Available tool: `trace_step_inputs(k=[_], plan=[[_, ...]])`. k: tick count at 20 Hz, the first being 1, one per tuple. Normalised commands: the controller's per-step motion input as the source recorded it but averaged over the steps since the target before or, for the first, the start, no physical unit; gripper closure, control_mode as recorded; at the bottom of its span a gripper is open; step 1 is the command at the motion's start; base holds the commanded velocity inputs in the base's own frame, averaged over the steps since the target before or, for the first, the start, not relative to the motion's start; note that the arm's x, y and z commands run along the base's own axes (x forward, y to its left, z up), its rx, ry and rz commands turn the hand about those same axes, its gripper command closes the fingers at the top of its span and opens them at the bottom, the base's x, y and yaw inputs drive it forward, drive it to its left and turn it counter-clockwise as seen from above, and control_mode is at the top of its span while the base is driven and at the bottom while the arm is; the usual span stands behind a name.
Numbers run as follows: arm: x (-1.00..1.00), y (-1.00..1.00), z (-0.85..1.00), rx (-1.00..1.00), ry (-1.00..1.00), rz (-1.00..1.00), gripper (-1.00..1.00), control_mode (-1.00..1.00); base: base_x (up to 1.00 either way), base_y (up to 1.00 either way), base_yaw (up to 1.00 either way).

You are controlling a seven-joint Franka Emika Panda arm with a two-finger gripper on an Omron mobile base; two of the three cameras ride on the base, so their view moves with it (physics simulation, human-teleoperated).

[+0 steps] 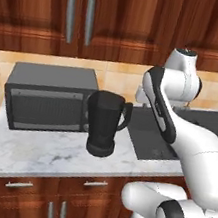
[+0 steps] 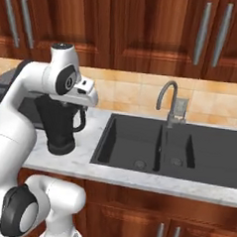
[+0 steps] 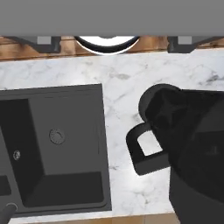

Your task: Turn on the sink faucet and place the jug under the water for a few seconds to fill it up.

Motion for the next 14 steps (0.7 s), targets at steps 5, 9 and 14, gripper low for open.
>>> trace_step_inputs(k=[5,9,14], plan=[[0.00,0.00,0.00,0.00,0.00,0.00,-1.00,1.00,0.05,-1.00,-0.05],[0.00,0.00,0.00,0.00,0.00,0.00,-1.00,1.00,0.33,-0.76,-0.01],[0.00,0.00,0.00,0.00,0.00,0.00,-1.00,1.00,0.34,-0.42,0.00]])
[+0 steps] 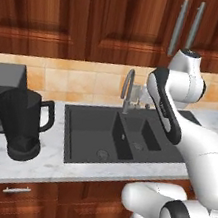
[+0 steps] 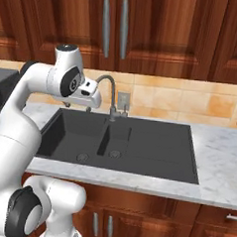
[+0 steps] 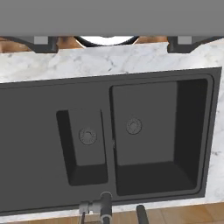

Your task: Turn on the sink faucet and place the jug under the water for a few seconds to fill it up.

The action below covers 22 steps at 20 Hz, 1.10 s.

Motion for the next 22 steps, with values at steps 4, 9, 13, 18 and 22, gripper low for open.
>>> trace_step_inputs(k=[4,9,13,18,22], plan=[[0.00,0.00,0.00,0.00,0.00,0.00,-1.00,1.00,0.43,0.01,0.00],[0.00,0.00,0.00,0.00,0.00,0.00,-1.00,1.00,0.38,0.00,0.01],[0.00,0.00,0.00,0.00,0.00,0.00,-1.00,1.00,0.21,-0.01,0.02],[0.00,0.00,0.00,0.00,0.00,0.00,-1.00,1.00,0.15,-0.17,0.04],[0.00,0.00,0.00,0.00,0.00,0.00,-1.00,1.00,0.07,-0.20,0.10]])
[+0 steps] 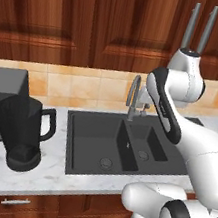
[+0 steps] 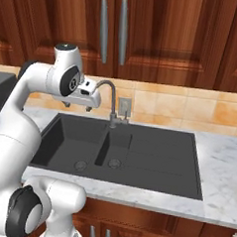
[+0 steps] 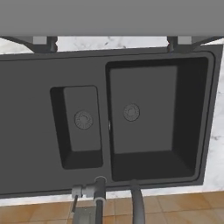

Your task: Turn on the sink faucet and place the jug under the water for a few seconds to fill it up.

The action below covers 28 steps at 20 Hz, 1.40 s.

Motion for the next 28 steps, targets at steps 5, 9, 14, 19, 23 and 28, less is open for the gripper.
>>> trace_step_inputs(k=[5,9,14,19,23,28], plan=[[0.00,-0.04,-0.03,0.00,-0.01,0.00,-1.00,-1.00,0.00,0.00,0.00],[0.38,-0.67,-0.73,0.12,-0.18,0.14,-1.00,-1.00,0.00,0.00,0.00],[0.59,-0.93,-0.67,0.26,-0.39,0.36,-1.00,-1.00,0.00,0.00,0.00],[0.79,-0.51,-0.22,0.19,-0.36,0.41,-1.00,-1.00,0.00,0.00,0.00],[0.94,-0.41,-0.14,0.09,-0.27,0.26,-1.00,-1.00,0.00,0.00,0.00],[0.79,-0.11,-0.26,0.06,-0.18,0.15,-1.00,-1.00,0.00,0.00,0.00]])
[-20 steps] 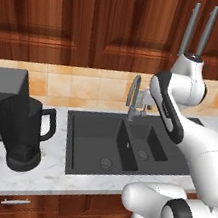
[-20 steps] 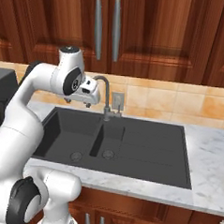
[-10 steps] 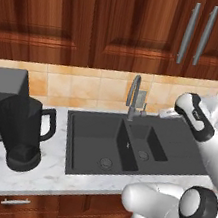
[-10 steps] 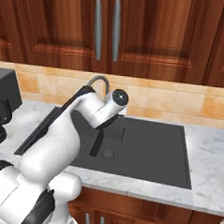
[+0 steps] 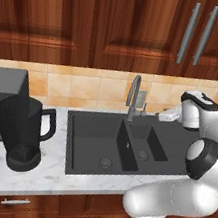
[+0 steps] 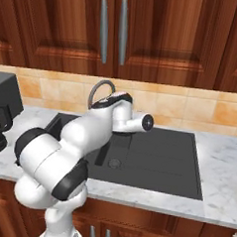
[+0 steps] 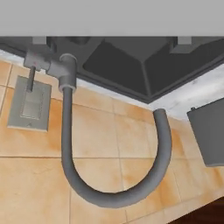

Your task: Turn on the sink faucet and place the jug under the water for a few seconds to fill it up.

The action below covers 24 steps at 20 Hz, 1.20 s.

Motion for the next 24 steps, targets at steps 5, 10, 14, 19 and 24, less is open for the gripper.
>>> trace_step_inputs(k=[5,10,14,19,24], plan=[[0.74,-0.04,-0.35,0.05,-0.16,0.11,-1.00,-1.00,0.00,0.00,0.00],[0.72,-0.03,-0.36,0.01,-0.15,0.09,-1.00,-1.00,0.00,0.00,0.00],[0.69,-0.07,-0.23,0.00,-0.15,0.07,-1.00,-1.00,0.00,0.00,0.00],[0.75,-0.03,-0.16,0.01,-0.03,0.01,-1.00,-1.00,0.00,0.00,0.00],[0.71,0.11,-0.24,0.00,0.00,0.00,-1.00,-1.00,0.00,0.00,0.00]])
